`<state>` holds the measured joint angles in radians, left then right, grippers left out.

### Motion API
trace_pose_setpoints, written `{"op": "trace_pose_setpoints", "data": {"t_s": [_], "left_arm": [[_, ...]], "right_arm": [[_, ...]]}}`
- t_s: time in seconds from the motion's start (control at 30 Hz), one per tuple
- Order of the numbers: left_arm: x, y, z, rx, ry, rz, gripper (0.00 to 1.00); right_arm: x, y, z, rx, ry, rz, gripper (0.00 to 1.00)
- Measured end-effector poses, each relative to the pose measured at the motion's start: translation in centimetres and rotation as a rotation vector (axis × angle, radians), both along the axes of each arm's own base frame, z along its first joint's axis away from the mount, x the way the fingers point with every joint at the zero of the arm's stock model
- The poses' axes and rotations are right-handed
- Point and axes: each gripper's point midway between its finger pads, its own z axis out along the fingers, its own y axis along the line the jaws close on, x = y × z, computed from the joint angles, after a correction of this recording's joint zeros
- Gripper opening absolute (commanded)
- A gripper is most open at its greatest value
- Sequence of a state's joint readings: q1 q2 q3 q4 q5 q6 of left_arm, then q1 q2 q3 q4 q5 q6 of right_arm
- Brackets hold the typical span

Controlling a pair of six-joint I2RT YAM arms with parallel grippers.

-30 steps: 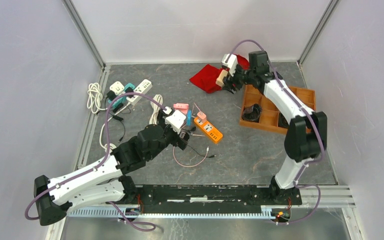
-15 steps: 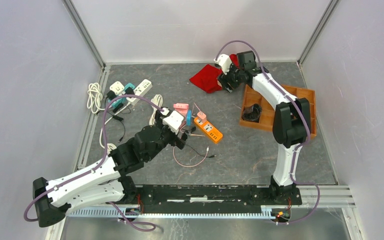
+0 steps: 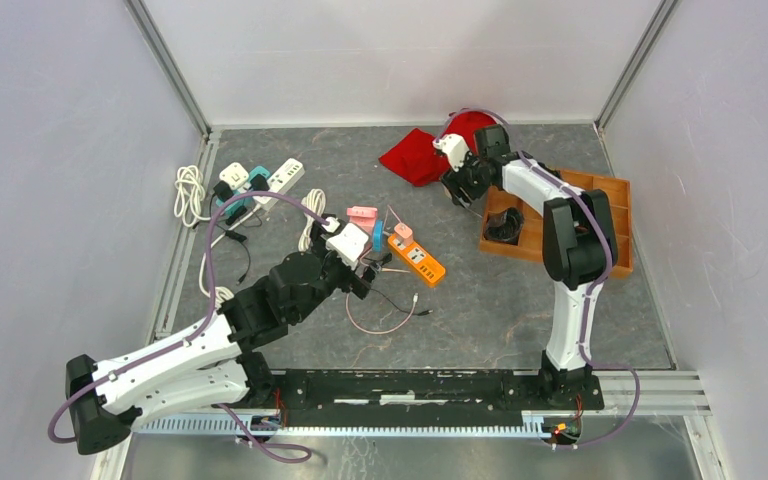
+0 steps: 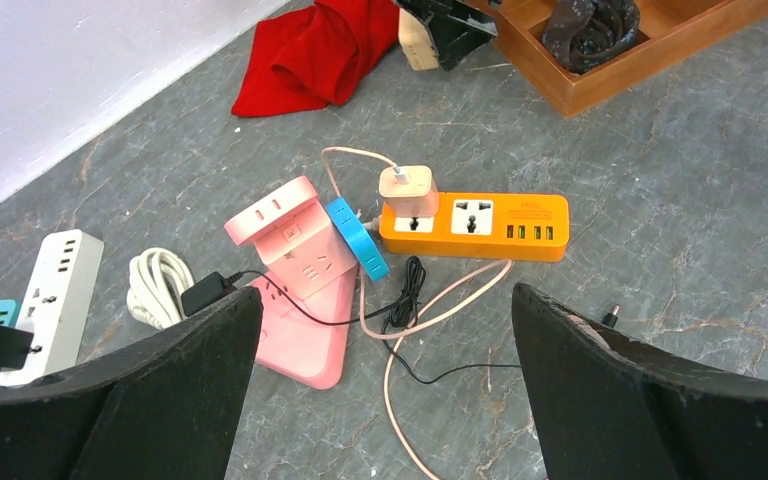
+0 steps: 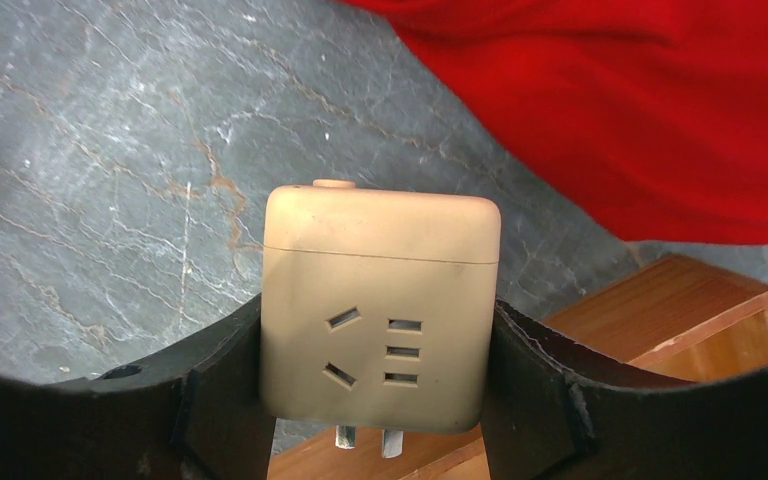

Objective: Pull the plug off the socket
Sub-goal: Place the plug at the center of the board.

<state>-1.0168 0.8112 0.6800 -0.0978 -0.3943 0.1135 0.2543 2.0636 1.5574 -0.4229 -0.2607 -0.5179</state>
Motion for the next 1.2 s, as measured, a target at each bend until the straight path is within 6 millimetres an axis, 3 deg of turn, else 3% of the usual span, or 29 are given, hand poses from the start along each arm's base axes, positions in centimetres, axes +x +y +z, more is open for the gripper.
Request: {"op": "trace_pose_setpoints", "data": {"t_s": [0.1, 0.3, 0.37, 0.5, 0.67, 1.2], "left_arm": [[0.0, 0.0, 0.1, 0.001, -0.004, -0.001, 1.0], [0.0, 0.0, 0.0, 0.003, -0.004, -0.003, 1.0], [0.0, 0.0, 0.0, 0.004, -0.004, -0.004, 1.0], [0.0, 0.0, -0.2, 0.008, -0.002, -0.004, 1.0], [0.0, 0.0, -0.4, 0.011, 0.0, -0.004, 1.0], [0.0, 0.0, -0.6, 0.014, 0.001, -0.004, 1.0]], "right_arm": [[-0.1, -0.9, -0.8, 0.0, 0.021, -0.024, 0.1], [0.8, -3.2, -1.9, 0.028, 0.04, -0.091, 0.31], [1.0, -3.4, -1.9, 0.045, 0.037, -0.1, 0.42], [1.3, -3.3, -1.9, 0.062, 0.033, -0.101, 0.76], [1.3, -2.9, -1.9, 0.079, 0.034, -0.097, 0.97], [0.5, -3.4, -0.5, 0.131, 0.016, -0.083, 0.98]]}}
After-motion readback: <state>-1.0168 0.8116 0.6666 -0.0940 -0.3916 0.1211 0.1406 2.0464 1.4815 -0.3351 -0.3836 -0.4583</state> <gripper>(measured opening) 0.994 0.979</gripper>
